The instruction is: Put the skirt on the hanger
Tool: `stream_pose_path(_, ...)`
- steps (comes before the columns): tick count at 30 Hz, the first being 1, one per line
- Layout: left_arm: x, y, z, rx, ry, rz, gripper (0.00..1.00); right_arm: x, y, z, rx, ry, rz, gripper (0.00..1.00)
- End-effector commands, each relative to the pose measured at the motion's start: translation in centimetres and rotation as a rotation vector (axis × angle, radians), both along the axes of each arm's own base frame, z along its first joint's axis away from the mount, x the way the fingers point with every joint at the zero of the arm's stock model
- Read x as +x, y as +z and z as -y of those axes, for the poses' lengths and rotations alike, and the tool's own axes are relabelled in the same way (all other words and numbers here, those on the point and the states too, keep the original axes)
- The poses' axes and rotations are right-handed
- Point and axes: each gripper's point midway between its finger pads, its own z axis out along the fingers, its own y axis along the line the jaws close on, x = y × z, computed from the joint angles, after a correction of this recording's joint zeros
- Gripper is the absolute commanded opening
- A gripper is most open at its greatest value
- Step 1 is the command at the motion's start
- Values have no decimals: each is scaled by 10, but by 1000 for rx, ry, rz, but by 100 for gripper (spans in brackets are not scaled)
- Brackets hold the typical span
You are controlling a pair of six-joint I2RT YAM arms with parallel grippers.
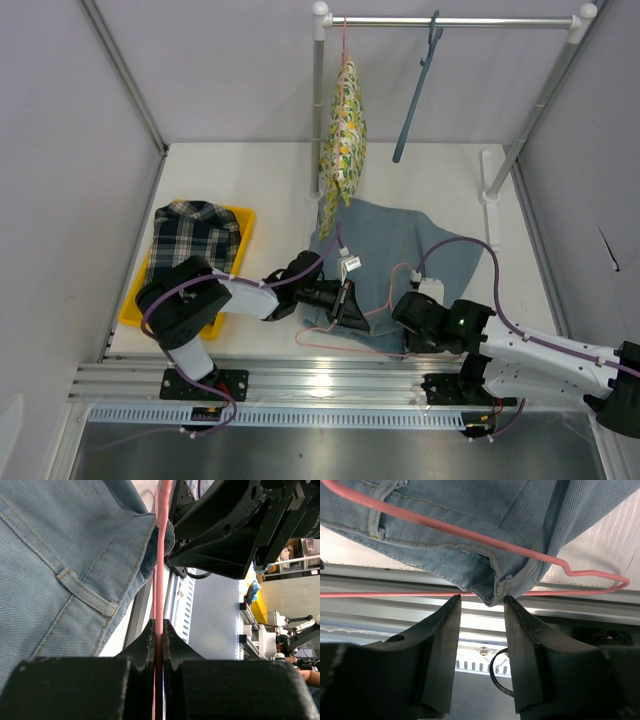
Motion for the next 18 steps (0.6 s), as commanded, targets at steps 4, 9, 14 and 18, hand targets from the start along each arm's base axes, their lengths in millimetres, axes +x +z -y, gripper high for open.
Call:
stream_pose_path(4,2,7,1,-51,-13,39,0,8,-3,-1,-20,-42,32,30)
stream_pose_path(9,0,5,-2,-49,-17,44,0,14,9,0,-11,-56,67,12)
stream_pose_path(14,0,0,-4,-37,-14,56,0,31,42,-5,35,-80,152,10)
stream_pose_path(18,3,1,-1,-48,-10,71,0,44,66,-2,48,-91,192,7)
